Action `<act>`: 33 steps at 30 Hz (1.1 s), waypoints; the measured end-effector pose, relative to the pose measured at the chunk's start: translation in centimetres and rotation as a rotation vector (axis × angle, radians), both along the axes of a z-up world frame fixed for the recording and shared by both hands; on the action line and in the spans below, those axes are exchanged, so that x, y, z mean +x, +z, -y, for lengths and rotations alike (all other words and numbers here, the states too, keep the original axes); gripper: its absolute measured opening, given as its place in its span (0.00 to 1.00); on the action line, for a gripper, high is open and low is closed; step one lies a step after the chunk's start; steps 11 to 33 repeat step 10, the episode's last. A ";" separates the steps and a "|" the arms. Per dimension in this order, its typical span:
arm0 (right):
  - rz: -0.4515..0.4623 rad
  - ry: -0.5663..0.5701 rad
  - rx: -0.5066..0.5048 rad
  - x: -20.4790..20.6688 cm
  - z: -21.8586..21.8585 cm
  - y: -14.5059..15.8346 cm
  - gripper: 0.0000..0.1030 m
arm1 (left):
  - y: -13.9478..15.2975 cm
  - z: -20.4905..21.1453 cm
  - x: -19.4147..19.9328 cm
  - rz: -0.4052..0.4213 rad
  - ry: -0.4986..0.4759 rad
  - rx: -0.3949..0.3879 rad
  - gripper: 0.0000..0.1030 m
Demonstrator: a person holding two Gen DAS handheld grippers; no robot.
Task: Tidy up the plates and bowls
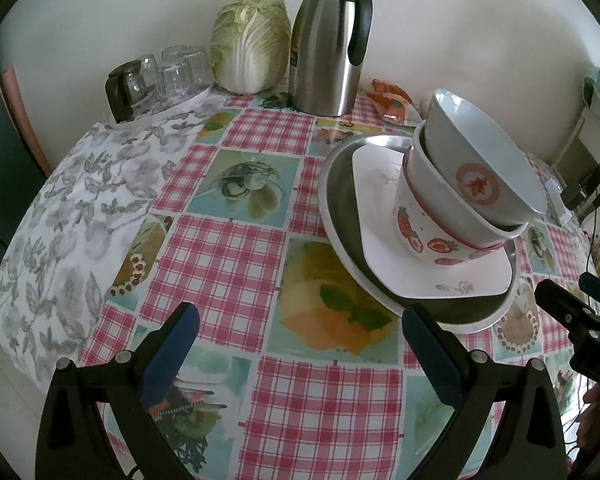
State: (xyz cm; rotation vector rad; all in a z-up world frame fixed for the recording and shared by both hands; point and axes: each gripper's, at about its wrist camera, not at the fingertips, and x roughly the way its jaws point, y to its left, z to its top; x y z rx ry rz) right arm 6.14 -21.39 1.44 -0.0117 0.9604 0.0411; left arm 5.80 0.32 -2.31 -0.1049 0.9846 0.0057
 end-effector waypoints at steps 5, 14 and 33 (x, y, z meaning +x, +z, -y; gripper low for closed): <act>-0.002 0.001 -0.004 -0.1 0.0 0.0 1.00 | 0.0 -0.1 0.0 0.001 0.007 0.003 0.98; -0.004 0.005 -0.006 0.0 0.0 -0.1 1.00 | 0.2 -0.3 -0.1 0.011 0.010 -0.001 0.98; -0.004 0.005 -0.006 0.0 0.0 -0.1 1.00 | 0.2 -0.3 -0.1 0.011 0.010 -0.001 0.98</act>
